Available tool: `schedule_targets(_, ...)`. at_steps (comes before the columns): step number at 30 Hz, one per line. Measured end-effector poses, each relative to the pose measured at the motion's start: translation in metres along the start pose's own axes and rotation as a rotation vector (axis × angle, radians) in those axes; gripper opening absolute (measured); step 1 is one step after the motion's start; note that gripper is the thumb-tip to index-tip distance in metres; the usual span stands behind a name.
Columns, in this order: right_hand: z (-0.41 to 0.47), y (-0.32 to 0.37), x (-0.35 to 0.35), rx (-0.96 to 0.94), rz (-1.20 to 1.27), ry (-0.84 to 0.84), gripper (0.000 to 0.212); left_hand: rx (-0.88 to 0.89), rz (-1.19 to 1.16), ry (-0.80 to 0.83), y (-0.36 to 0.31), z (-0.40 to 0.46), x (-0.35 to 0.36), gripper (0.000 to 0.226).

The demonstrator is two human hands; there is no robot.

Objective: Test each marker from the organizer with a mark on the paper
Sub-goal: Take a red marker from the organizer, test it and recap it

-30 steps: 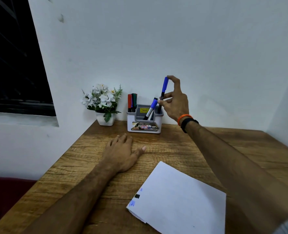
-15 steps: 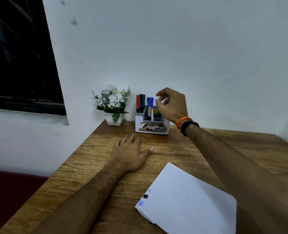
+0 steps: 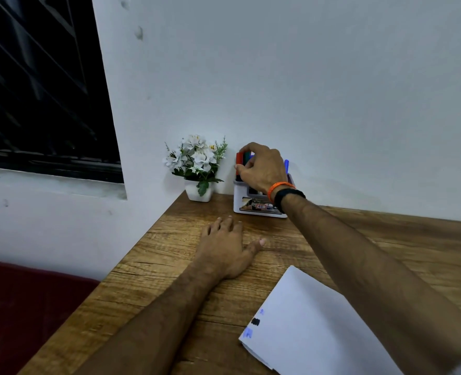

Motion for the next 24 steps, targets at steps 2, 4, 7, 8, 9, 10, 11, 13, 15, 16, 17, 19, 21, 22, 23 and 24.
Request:
schedule_targets(2, -0.001, -0.001, -0.002, -0.002, 0.021, -0.038, 0.029, -0.003, 0.000, 0.003, 0.000, 0.000, 0.000, 0.083)
schedule_targets(4, -0.002, -0.002, -0.002, 0.006, 0.063, -0.050, 0.031, -0.005, -0.001, 0.006, 0.000, 0.000, 0.001, 0.083)
schedule_targets(7, -0.004, -0.006, 0.000, 0.047, 0.130, -0.067, 0.034, -0.002, -0.001, -0.002, 0.000, 0.001, 0.001, 0.083)
schedule_targets(8, -0.003, -0.007, 0.001, 0.065, 0.159, -0.067, 0.033, -0.002, -0.001, -0.002, 0.001, 0.001, 0.001, 0.083)
schedule_targets(9, -0.003, -0.008, 0.002, 0.085, 0.194, -0.064, 0.033, -0.002, -0.001, -0.002, 0.001, 0.001, 0.001, 0.083)
schedule_targets(10, -0.002, -0.009, 0.004, 0.100, 0.227, -0.060, 0.032, -0.003, -0.003, 0.000, 0.001, 0.001, 0.001, 0.084)
schedule_targets(11, -0.002, -0.010, 0.004, 0.114, 0.251, -0.056, 0.032, -0.003, -0.005, 0.002, 0.001, 0.001, 0.001, 0.084)
schedule_targets(13, -0.002, -0.010, 0.002, 0.135, 0.308, -0.069, 0.030, 0.000, -0.009, 0.003, 0.001, 0.001, 0.001, 0.084)
schedule_targets(15, -0.001, -0.007, -0.006, 0.150, 0.408, -0.118, 0.030, 0.002, -0.009, 0.000, 0.002, 0.000, 0.001, 0.084)
schedule_targets(16, -0.001, -0.006, -0.012, 0.154, 0.457, -0.156, 0.031, 0.003, -0.008, 0.000, 0.002, 0.000, 0.001, 0.083)
schedule_targets(17, 0.000, -0.004, -0.019, 0.155, 0.496, -0.197, 0.032, 0.005, -0.008, 0.001, 0.002, 0.000, 0.001, 0.083)
schedule_targets(19, 0.002, 0.000, -0.036, 0.152, 0.558, -0.266, 0.031, 0.009, -0.014, 0.004, 0.003, 0.001, 0.001, 0.082)
schedule_targets(21, 0.000, 0.004, -0.051, 0.151, 0.624, -0.299, 0.028, 0.010, -0.022, 0.005, 0.002, 0.001, 0.001, 0.082)
schedule_targets(22, -0.002, 0.006, -0.058, 0.154, 0.657, -0.299, 0.027, 0.009, -0.026, 0.006, 0.002, 0.000, 0.000, 0.082)
schedule_targets(23, -0.006, 0.008, -0.064, 0.161, 0.681, -0.287, 0.026, 0.005, -0.034, 0.007, 0.002, 0.000, -0.001, 0.082)
schedule_targets(24, -0.012, 0.009, -0.070, 0.173, 0.700, -0.265, 0.025, 0.001, -0.046, 0.008, 0.002, -0.001, -0.001, 0.083)
Point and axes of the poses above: each hand's wrist, its own z-axis towards the middle knuckle, its own x-axis out of the palm, y = z × x, the point moved 4 cm from there along z, towards the middle knuckle, and after that the axes turned 2 degrees about -x, right-handed, at the moved point
